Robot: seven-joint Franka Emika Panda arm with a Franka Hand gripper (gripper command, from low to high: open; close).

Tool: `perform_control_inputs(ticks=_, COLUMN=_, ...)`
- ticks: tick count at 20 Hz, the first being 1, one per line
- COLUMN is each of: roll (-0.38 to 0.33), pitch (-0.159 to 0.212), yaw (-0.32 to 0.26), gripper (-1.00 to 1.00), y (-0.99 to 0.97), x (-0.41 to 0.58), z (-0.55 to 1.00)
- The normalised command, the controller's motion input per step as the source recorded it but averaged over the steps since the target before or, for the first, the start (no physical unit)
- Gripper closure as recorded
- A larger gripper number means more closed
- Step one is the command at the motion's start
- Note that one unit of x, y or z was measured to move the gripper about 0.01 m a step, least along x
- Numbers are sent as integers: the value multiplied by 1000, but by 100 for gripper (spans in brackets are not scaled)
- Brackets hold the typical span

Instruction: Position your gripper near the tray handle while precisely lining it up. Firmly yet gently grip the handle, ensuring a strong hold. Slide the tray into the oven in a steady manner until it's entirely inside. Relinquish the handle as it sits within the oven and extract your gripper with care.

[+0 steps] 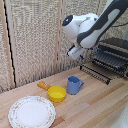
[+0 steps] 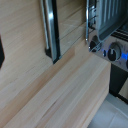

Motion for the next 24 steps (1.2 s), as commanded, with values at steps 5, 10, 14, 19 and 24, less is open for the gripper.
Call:
perform_control_inputs(ticks=5, roll=-217, pitch=0, yaw=59, gripper=-100, y=-503, x=170, z=-250)
perform_control_inputs(ticks=10, roll=-14, pitch=10, yaw=87, gripper=-100, y=-675, x=220, z=-115)
perform_control_inputs(ticks=14, roll=-44, pitch=18, yaw=83, gripper=-100, y=-624, x=164, z=-79)
perform_control_inputs(ticks=19, roll=-120, pitch=0, yaw=8, gripper=-100, y=-511, x=17, z=-54)
perform_control_inputs(ticks=24, roll=-219, pitch=14, yaw=-1, gripper=-100, y=-350, x=83, z=-80)
